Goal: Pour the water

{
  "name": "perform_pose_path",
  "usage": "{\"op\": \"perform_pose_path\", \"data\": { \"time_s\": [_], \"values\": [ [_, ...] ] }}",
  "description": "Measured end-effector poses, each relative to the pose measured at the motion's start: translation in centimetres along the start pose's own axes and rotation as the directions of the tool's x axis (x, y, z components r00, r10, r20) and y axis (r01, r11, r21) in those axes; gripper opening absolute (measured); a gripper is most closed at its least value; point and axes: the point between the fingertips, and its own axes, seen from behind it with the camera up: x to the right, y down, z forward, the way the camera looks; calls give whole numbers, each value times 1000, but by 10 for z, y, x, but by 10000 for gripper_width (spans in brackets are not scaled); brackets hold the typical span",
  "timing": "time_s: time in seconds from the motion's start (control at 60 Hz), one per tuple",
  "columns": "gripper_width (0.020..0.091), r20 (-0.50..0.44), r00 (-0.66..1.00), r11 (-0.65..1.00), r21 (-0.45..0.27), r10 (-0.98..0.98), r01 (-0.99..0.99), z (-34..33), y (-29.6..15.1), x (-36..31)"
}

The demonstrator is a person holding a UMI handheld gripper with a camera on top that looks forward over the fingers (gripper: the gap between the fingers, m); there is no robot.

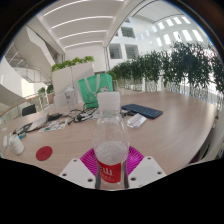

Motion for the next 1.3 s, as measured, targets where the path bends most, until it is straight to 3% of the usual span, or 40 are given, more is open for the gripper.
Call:
{"op": "perform_pose_path", "data": {
  "time_s": [0.1, 0.183, 0.3, 0.433, 0.583, 0.7, 0.867, 1.033, 1.15, 1.217, 1.267, 1.3],
  "values": [
    [314, -21, 998, 998, 36, -58, 59, -13, -33, -22],
    [314, -24, 984, 982, 76, -174, 175, -34, -86, -61],
    [313, -68, 857, 851, 96, -512, 516, -49, -138, -143],
    [312, -87, 544, 541, 58, -835, 839, -42, -141, -247],
    [313, -119, 99, 100, -7, -988, 995, -19, -113, -330],
    [311, -136, -345, -335, -92, -929, 938, -11, -99, -360],
    [314, -110, -691, -681, -117, -715, 723, 3, -88, -385],
    [314, -69, -743, -729, -152, -666, 667, 4, -95, -385],
    [314, -85, -684, -672, -130, -725, 729, 4, -99, -388],
    [316, -104, -480, -477, -56, -871, 877, 4, -113, -399],
    [316, -190, -194, -195, -13, -962, 981, -9, -129, -403],
    [315, -173, 19, 11, 45, -985, 999, -7, -145, -398]
  ]
}}
